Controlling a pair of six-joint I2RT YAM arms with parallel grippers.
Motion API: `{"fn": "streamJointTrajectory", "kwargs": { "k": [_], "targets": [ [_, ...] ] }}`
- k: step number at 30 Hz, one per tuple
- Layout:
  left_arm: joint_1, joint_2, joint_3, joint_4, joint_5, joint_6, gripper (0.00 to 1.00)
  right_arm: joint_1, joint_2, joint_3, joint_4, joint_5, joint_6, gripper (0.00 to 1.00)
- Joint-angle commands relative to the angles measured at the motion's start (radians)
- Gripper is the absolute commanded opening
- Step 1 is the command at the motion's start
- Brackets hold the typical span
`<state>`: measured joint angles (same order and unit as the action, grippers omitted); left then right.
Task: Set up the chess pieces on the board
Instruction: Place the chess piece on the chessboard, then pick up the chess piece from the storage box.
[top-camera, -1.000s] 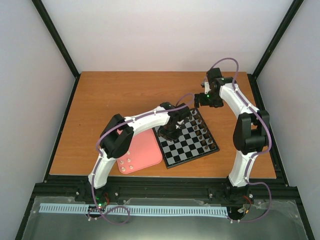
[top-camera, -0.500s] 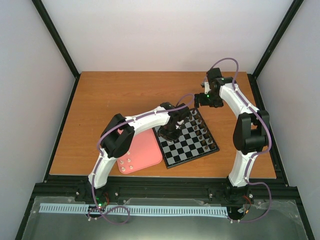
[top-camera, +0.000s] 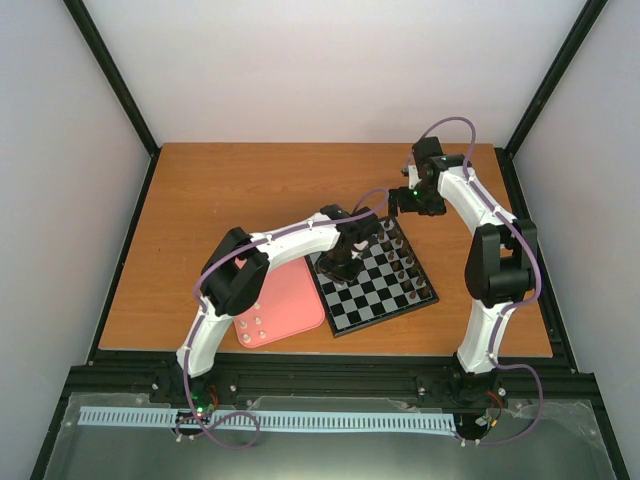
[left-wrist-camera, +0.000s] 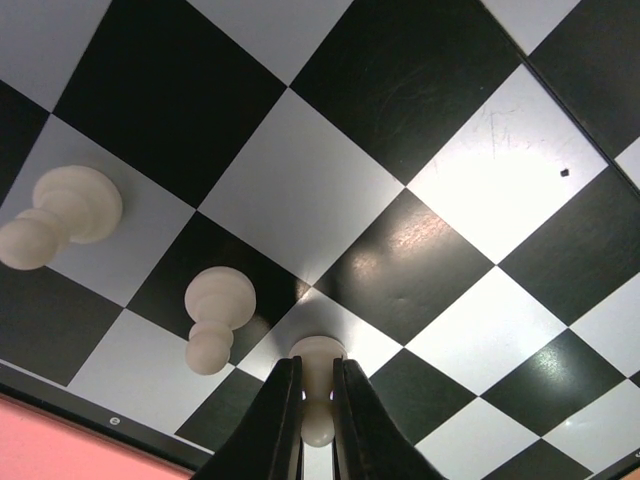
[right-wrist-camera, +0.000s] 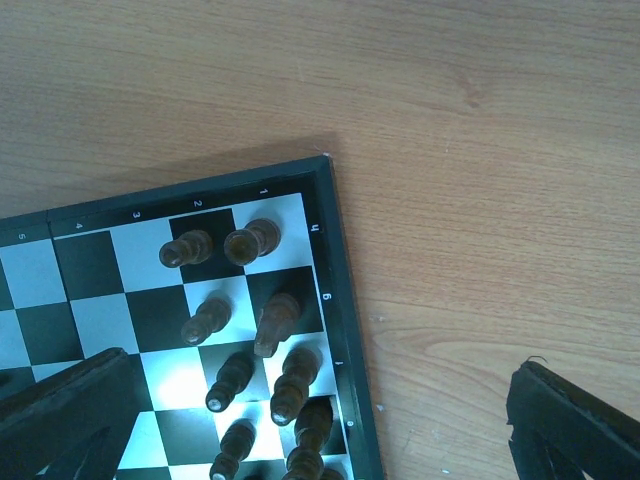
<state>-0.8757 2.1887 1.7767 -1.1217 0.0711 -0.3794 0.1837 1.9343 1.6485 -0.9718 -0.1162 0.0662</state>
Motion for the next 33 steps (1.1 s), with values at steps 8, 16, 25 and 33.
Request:
{"fn": "streamJointTrajectory", "kwargs": {
  "k": [8, 16, 25, 33],
  "targets": [
    [0.012, -0.008, -0.025, -0.003, -0.01, 0.023, 0.18, -0.007, 0.008, 0.043, -0.005, 0.004, -0.012, 1.0],
    [0.013, -0.033, -0.017, -0.016, -0.009, 0.03, 0.24, -0.007, 0.008, 0.053, -0.01, 0.001, -0.012, 1.0],
    [0.014, -0.118, 0.044, -0.074, -0.027, 0.037, 0.35, -0.007, 0.001, 0.056, -0.013, 0.001, -0.013, 1.0],
    [0.042, -0.306, 0.016, -0.143, -0.065, -0.015, 0.53, -0.007, -0.012, 0.058, -0.016, 0.001, -0.011, 1.0]
  ]
}}
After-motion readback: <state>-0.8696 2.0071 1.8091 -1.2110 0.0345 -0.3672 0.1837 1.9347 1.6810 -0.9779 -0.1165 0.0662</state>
